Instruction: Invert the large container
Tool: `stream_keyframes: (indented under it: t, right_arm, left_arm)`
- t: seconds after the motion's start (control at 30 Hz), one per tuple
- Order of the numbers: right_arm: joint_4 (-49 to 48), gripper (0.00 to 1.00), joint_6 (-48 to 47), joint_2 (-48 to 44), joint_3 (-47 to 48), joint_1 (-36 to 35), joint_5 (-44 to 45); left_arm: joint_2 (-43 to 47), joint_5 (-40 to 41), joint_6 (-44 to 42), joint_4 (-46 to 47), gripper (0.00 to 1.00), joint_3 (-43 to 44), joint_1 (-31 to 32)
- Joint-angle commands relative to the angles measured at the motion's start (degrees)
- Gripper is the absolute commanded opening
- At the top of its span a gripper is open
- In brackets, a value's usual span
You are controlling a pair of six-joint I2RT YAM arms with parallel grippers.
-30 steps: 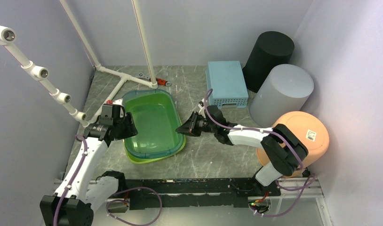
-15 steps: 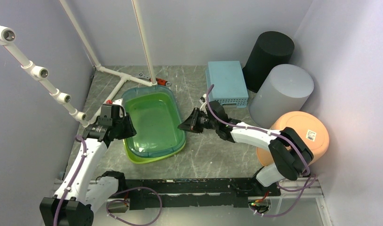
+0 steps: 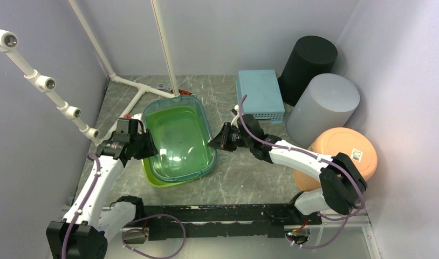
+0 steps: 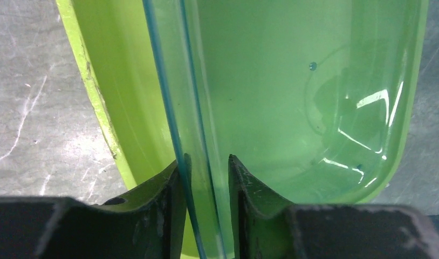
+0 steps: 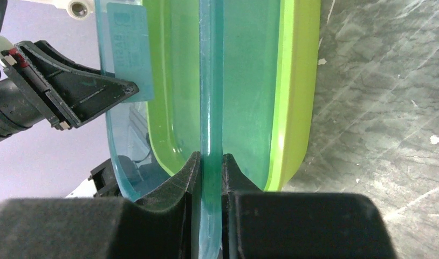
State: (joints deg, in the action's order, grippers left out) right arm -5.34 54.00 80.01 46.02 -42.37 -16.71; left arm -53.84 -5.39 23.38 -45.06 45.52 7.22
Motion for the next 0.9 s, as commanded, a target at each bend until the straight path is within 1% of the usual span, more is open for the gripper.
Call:
stream_keyframes:
  t: [0.0, 0.03, 0.07, 0.1, 0.13, 0.23, 0.27, 0.3, 0.4, 0.47, 0.53, 0.57, 0.6, 0.67, 0.7, 0.77, 0.83, 0.87]
  right_arm:
    - [-5.3, 0.0, -0.9, -3.4, 2.4, -0.2, -2.9]
    - [-6.6, 0.0, -0.2, -3.7, 2.2, -0.2, -3.7]
    - [-6.9, 0.0, -0.1, -4.0, 2.3, -0.3, -3.9]
    - [-6.2, 0.0, -0.5, -4.1, 2.9, -0.5, -3.8]
    - [-4.3, 0.0, -1.3, -4.3, 3.5, -0.9, -3.3]
    - [-1.5, 0.0, -2.6, -4.8, 4.9, -1.1, -2.8]
    - [-2.0, 0.0, -2.7, -5.1, 4.8, -1.1, -3.5]
    - [-2.3, 0.03, -2.7, -5.7, 4.8, -1.2, -3.8]
    - [-3.9, 0.13, -1.9, -7.4, 3.5, -1.2, -3.5]
    - [-4.1, 0.22, -1.1, -7.8, 3.1, -1.3, -2.0]
    - [-4.7, 0.37, -0.6, -7.5, 2.9, -1.3, -2.1]
    - [-7.2, 0.42, -0.4, -7.0, 2.5, -1.3, -4.0]
    - [-11.3, 0.48, -0.3, -6.5, 1.8, -1.3, -8.3]
    - [-17.8, 0.56, 0.6, -5.7, 0.8, -1.3, -15.4]
    - [-18.2, 0.63, 1.3, -6.2, 0.4, -1.3, -15.3]
    - [-16.7, 0.76, 2.4, -9.0, -1.6, -1.2, -8.9]
    - [-13.1, 0.82, 3.8, -12.1, -3.6, -1.2, -1.8]
    - [-12.1, 0.85, 4.4, -13.4, -4.6, -1.0, 0.8]
  left_arm:
    - [0.0, -4.5, -0.3, 2.3, 0.34, 1.9, 0.1]
    - [-0.2, -5.0, -0.3, 2.3, 0.33, 1.9, 0.1]
    - [-0.5, -4.9, -0.2, 2.2, 0.29, 2.0, 0.1]
    - [-0.7, -4.6, -0.1, 2.0, 0.21, 2.1, 0.1]
    - [-0.8, -4.7, -0.1, 2.0, 0.16, 2.1, 0.1]
    - [-0.6, -4.7, -0.1, 1.9, 0.04, 2.1, 0.1]
    - [-0.4, -4.1, 0.0, 1.8, 0.03, 2.2, 0.1]
    - [-0.1, -4.0, 0.0, 1.7, 0.03, 2.5, 0.1]
    - [1.9, -6.3, -0.3, 2.1, 0.03, 3.1, -0.1]
    - [2.8, -7.9, 2.5, 2.9, 0.03, 2.8, -0.4]
    - [2.5, -11.2, 5.1, 5.8, 0.03, 1.9, -0.6]
    - [1.7, -12.6, 5.6, 6.5, 0.03, 2.3, -0.9]
    - [0.5, -15.1, 5.9, 6.7, 0.03, 2.8, -1.7]
    - [-2.0, -20.9, 5.9, 6.5, 0.03, 4.2, -4.3]
    - [-2.7, -22.3, 6.0, 7.0, 0.03, 4.4, -5.6]
    - [-2.8, -20.9, 6.5, 7.8, 0.03, 3.8, -8.7]
    - [-1.6, -19.5, 7.1, 7.9, 0.03, 3.6, -10.7]
    - [0.1, -17.9, 8.7, 7.4, 0.03, 3.7, -11.2]
